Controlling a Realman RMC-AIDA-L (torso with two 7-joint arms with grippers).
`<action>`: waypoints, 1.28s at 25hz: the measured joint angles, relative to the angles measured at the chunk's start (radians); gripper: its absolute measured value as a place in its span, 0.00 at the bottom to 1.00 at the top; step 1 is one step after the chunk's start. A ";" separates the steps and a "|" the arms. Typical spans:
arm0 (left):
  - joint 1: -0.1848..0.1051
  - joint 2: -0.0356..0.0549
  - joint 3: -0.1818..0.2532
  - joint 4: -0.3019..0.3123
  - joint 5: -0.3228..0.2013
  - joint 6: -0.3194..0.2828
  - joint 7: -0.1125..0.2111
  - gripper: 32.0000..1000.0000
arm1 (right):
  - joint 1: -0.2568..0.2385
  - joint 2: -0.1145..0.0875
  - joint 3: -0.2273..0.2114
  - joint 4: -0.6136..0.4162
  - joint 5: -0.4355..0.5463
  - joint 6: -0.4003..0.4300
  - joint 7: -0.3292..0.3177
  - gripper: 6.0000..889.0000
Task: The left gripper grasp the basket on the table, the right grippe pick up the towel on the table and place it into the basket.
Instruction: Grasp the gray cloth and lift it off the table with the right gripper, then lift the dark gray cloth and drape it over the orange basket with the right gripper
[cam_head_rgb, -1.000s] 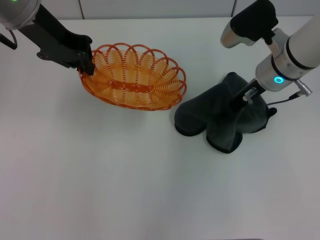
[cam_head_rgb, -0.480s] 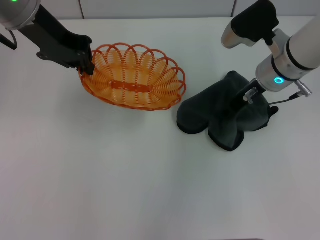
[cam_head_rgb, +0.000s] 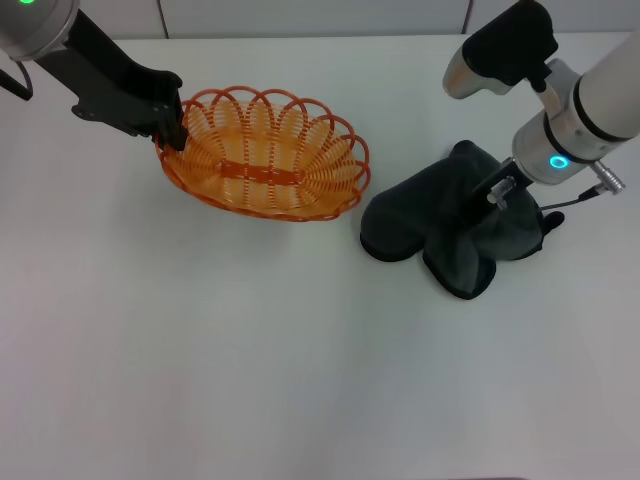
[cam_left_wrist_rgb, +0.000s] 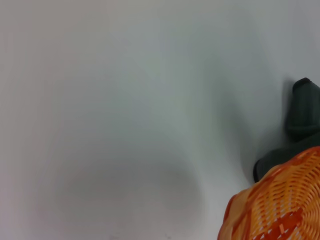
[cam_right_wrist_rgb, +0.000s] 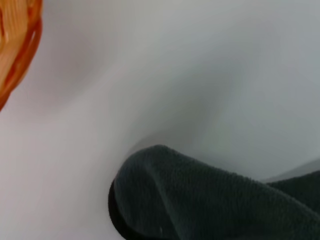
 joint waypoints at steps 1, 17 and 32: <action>0.000 -0.0002 0.000 0.000 0.000 0.000 0.000 0.04 | -0.001 0.000 0.000 0.000 0.000 -0.001 0.000 0.28; 0.021 0.0041 -0.002 -0.001 0.000 0.009 0.001 0.04 | -0.013 0.002 -0.008 -0.046 -0.007 0.037 0.003 0.16; 0.055 0.0082 -0.002 -0.003 0.000 0.013 0.002 0.04 | -0.161 0.001 -0.006 -0.635 -0.010 0.497 0.163 0.15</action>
